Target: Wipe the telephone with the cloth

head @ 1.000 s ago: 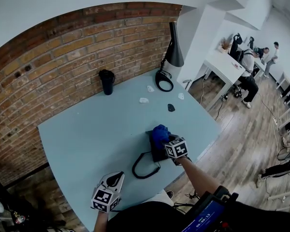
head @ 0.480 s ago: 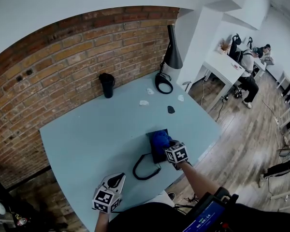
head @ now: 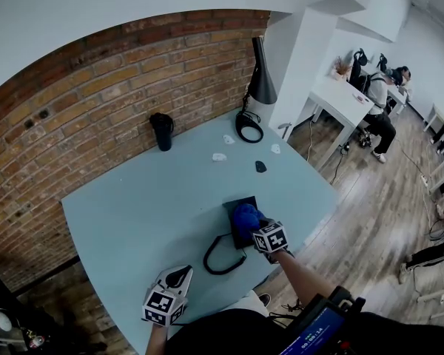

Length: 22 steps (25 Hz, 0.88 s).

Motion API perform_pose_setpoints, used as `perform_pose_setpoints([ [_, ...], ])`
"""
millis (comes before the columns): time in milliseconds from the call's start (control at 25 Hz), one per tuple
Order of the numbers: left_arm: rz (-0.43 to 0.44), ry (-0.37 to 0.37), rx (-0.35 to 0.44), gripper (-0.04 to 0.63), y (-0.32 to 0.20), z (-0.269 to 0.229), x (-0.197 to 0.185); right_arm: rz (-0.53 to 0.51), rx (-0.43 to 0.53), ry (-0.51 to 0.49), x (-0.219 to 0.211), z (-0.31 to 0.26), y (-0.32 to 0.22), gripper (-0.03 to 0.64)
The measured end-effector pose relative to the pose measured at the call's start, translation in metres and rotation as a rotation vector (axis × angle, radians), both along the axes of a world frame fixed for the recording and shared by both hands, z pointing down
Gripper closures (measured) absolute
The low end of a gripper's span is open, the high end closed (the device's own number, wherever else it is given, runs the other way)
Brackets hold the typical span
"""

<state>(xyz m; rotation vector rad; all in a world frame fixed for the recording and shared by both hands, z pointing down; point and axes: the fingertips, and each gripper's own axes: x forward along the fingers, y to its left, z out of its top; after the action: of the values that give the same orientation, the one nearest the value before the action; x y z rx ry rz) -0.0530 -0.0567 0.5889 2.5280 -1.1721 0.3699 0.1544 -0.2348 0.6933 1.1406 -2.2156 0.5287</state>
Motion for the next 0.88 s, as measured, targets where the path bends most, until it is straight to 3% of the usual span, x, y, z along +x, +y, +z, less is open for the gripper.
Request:
perform_pose_setpoints([
  [880,0.030,-0.004,-0.014,0.580,0.004,0.005,0.006,0.022,-0.047,-0.014,0.008,0.021,0.040,0.477],
])
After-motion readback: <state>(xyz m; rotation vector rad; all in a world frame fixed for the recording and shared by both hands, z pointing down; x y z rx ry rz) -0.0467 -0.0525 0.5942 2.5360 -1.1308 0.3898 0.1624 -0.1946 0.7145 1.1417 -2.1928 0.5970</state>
